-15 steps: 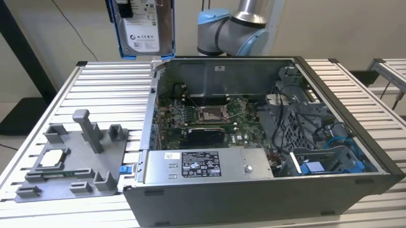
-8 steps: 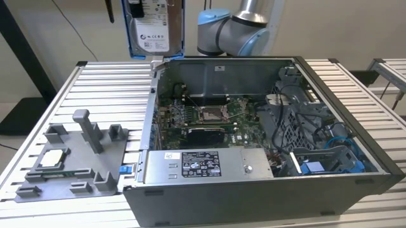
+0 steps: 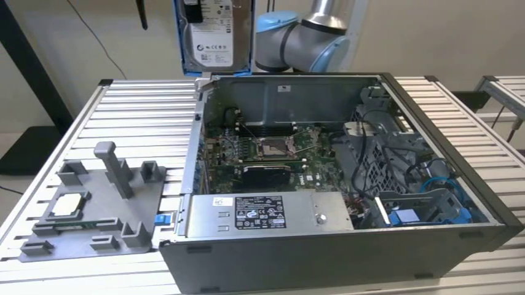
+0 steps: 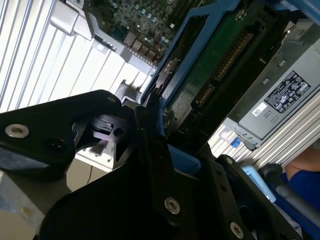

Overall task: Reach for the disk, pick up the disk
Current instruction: 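Pick up the disk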

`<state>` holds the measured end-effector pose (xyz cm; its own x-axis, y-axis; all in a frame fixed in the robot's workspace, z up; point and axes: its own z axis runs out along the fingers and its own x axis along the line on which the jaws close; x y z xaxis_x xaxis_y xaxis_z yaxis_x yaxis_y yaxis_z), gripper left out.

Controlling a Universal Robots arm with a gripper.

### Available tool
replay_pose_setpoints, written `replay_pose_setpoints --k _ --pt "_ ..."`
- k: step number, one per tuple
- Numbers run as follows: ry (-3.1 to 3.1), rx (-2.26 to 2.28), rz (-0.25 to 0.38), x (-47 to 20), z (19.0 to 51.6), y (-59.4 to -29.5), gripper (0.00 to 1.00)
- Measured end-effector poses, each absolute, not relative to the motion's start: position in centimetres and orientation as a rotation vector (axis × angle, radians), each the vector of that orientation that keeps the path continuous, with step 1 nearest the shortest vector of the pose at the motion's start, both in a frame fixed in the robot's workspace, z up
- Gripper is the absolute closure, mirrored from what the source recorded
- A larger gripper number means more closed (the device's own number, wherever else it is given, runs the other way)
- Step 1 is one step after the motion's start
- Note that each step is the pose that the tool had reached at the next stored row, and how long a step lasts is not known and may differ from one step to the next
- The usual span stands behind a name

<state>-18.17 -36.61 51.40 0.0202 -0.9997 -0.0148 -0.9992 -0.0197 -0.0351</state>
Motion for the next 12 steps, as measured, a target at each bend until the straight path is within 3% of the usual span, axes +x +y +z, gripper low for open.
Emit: replay_pose_setpoints --k 12 --pt "2.175 -2.219 -0.02 -14.8 51.4 -36.6 1.0"
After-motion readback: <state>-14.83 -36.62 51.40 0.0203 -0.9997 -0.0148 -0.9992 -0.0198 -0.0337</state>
